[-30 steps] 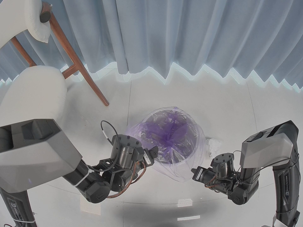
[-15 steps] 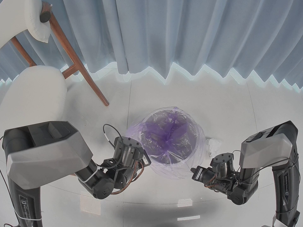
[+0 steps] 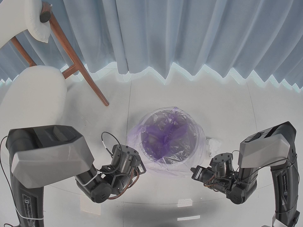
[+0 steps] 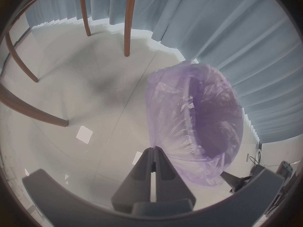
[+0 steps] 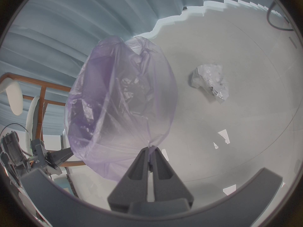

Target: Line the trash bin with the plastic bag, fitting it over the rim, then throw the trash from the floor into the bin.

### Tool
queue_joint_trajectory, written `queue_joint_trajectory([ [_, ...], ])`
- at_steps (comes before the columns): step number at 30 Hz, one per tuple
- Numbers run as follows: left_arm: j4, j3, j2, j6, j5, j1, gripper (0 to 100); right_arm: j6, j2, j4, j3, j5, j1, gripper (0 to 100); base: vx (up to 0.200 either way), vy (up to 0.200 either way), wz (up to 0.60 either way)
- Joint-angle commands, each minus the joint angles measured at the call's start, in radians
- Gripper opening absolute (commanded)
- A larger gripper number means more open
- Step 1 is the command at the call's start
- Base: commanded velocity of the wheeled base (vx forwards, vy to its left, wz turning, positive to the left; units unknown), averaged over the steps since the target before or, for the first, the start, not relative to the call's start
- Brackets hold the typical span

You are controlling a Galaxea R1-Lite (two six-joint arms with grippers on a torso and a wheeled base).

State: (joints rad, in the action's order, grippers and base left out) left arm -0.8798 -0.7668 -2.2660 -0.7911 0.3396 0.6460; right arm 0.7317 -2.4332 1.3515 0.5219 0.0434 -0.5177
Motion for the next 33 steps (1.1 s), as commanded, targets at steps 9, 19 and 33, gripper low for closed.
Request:
queue_joint_trajectory([
  [9, -0.007, -0.106, -0.127, 0.004, 0.001, -0.002, 0, -0.006, -0.044, -0.057, 0.07, 0.003, 0.054, 0, 0.0, 0.0, 0.0],
  [19, -0.008, -0.124, -0.156, 0.004, 0.038, 0.017, 0, -0.031, -0.021, -0.354, 0.19, 0.101, 0.05, 0, 0.0, 0.0, 0.0],
  [33, -0.01, -0.152, -0.182, 0.035, 0.061, 0.014, 0, -0.067, -0.041, -0.39, 0.251, 0.128, 0.054, 100, 0.0, 0.0, 0.0],
])
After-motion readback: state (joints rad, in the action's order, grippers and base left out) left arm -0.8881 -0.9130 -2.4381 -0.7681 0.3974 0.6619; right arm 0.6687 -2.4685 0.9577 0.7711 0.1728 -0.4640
